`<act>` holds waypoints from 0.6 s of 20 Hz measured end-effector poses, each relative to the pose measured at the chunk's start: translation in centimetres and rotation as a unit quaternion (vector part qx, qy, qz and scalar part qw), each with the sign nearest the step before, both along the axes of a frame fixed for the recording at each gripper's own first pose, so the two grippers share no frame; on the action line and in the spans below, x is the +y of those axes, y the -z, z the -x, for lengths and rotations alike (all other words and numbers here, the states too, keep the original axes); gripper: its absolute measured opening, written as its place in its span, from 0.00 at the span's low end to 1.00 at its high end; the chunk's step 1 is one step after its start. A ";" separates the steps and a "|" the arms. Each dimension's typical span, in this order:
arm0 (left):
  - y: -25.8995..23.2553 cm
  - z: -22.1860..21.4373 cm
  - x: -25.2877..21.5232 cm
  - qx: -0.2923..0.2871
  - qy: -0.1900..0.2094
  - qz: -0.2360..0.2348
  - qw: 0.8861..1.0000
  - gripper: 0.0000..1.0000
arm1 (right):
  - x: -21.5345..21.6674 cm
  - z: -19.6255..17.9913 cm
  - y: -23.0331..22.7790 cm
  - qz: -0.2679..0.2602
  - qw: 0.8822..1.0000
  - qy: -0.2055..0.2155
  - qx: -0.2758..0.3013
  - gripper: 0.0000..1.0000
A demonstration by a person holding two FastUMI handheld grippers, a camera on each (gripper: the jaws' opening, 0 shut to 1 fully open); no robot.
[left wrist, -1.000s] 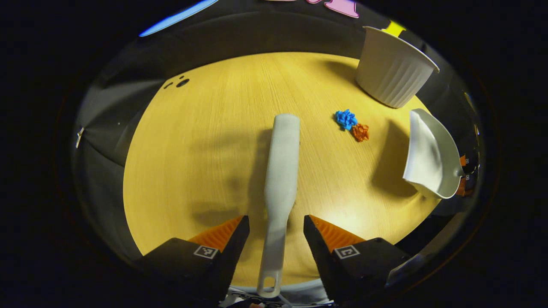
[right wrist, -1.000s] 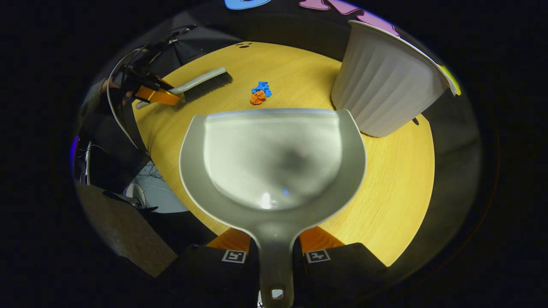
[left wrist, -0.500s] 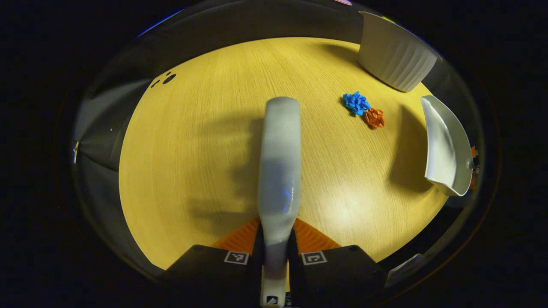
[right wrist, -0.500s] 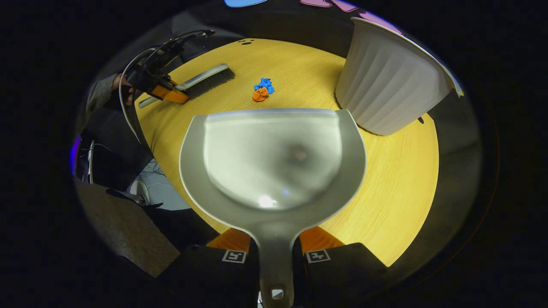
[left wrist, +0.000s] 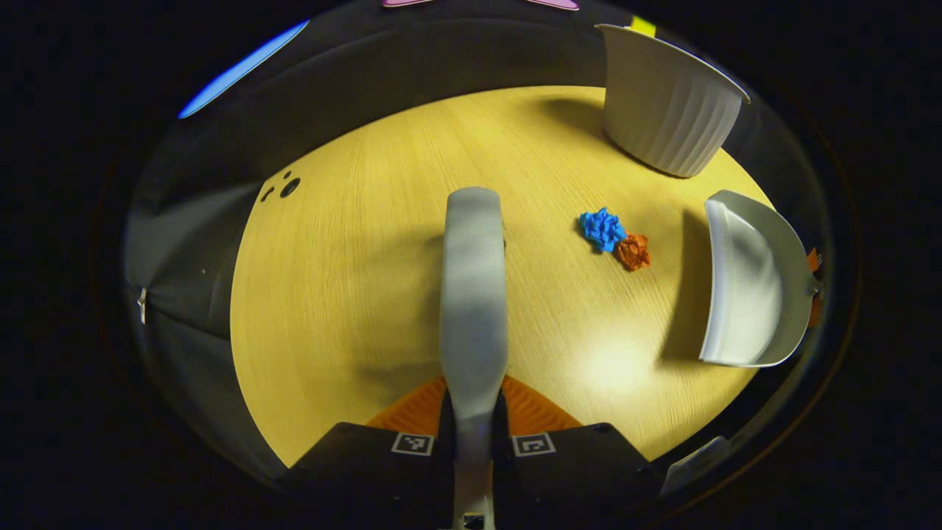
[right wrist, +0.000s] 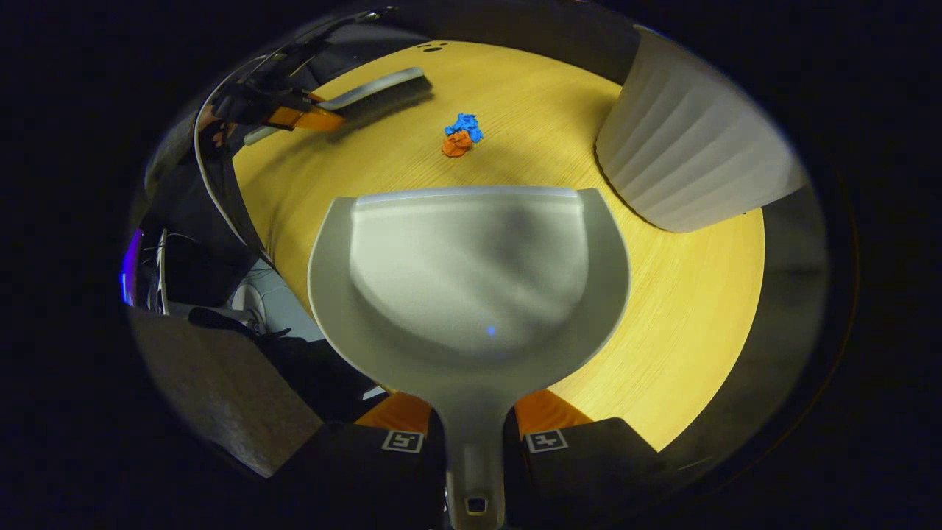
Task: Pick up the small broom and dustpan from the desktop, sweep the trash into the dustpan with the broom, and then empty the trash into the garbage bin.
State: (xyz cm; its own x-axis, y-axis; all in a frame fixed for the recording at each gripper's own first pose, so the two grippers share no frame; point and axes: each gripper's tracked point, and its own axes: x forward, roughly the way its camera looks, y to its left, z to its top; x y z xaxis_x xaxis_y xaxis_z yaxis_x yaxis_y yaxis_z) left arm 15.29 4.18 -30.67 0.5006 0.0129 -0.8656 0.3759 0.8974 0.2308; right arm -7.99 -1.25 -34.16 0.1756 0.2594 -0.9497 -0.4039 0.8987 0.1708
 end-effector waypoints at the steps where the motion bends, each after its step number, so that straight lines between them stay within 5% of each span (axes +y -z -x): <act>1: 0.1 -0.7 -0.9 0.001 0.011 -0.008 1.000 0.24 | -0.2 -0.2 0.2 0.010 1.000 -0.004 0.006 0.35; 12: 2.5 -1.0 -7.7 0.047 0.096 0.009 0.994 0.24 | 0.5 -1.3 1.5 0.028 0.999 -0.021 0.033 0.35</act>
State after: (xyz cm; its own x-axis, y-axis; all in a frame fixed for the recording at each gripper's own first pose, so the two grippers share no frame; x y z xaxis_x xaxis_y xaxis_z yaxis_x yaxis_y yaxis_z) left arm 16.32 -3.51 -33.20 0.4087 -0.0908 -0.9081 0.5595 0.8110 0.1707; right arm -6.73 -0.77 -35.64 0.1029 0.2109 -0.9721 -0.4315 0.8900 0.1475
